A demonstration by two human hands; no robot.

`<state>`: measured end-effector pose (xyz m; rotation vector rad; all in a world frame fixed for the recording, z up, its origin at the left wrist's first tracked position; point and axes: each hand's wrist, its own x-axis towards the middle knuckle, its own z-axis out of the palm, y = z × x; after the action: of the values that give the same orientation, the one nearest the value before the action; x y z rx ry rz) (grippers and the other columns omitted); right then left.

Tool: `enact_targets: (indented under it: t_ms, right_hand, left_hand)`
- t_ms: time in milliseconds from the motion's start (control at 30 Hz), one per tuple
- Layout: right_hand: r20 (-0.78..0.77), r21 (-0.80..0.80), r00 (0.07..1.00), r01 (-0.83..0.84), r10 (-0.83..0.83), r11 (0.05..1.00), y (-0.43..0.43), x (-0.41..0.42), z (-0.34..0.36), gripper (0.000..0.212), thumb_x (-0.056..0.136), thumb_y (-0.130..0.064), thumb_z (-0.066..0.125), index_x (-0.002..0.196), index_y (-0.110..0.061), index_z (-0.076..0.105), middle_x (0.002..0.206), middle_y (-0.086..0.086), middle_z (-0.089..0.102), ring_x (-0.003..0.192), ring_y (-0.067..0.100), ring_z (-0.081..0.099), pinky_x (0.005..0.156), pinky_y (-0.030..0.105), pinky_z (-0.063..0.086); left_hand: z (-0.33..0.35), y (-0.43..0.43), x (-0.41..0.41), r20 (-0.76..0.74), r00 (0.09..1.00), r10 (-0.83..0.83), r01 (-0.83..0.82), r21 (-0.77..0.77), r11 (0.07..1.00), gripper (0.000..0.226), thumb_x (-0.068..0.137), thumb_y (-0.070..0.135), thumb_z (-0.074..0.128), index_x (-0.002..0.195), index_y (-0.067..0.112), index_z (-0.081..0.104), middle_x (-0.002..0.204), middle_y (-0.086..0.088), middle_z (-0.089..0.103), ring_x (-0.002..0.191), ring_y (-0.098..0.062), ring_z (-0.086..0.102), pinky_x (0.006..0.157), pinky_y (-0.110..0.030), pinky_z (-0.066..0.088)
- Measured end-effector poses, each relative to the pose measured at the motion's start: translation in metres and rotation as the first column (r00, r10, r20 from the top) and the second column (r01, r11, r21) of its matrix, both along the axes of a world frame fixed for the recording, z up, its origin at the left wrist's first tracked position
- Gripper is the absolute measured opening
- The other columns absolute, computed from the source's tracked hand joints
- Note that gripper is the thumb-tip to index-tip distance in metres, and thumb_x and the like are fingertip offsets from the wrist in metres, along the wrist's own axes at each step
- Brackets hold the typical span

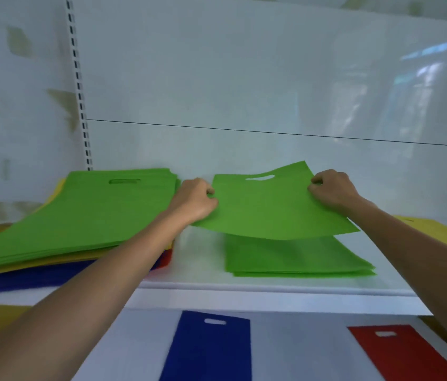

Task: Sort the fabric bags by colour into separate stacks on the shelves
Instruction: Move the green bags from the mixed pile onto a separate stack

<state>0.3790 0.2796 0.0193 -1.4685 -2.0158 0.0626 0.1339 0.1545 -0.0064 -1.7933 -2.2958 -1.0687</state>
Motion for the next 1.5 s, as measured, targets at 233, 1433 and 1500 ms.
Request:
enact_targets:
  t_ms: [233,1433,1500]
  right_hand:
    - [0.289,-0.237,0.955,0.011,0.06,0.971,0.024,0.047,-0.044,0.036,0.091,-0.021,0.048,0.117,0.001,0.055,0.125,0.022,0.054,0.116,0.032,0.051,0.093,0.031,0.041]
    - [0.336,0.079,0.903,-0.309,0.266,0.948,-0.075,-0.212,0.004,0.035,0.096,-0.028,0.037,0.123,-0.008,0.047,0.123,0.014,0.054,0.109,0.032,0.053,0.078,0.032,0.036]
    - [0.337,0.038,0.896,-0.321,0.29,0.946,-0.084,-0.234,0.002,0.035,0.096,-0.029,0.039,0.122,-0.008,0.049,0.122,0.015,0.054,0.109,0.032,0.053,0.077,0.031,0.035]
  left_hand:
    - [-0.049,0.019,0.052,-0.09,0.995,0.036,-0.057,-0.235,0.97,0.019,0.081,0.023,0.057,0.09,0.012,0.069,0.1,-0.009,0.066,0.101,-0.027,0.061,0.08,-0.03,0.047]
    - [0.059,-0.096,-0.122,0.077,0.989,0.126,-0.136,0.133,0.982,0.022,0.087,0.013,0.056,0.105,0.014,0.069,0.103,0.002,0.066,0.093,-0.007,0.055,0.079,-0.01,0.034]
    - [0.064,-0.114,-0.15,0.062,0.983,0.174,-0.178,0.076,0.981,0.021,0.087,0.015,0.056,0.104,0.015,0.069,0.105,0.001,0.066,0.097,-0.01,0.055,0.082,-0.015,0.035]
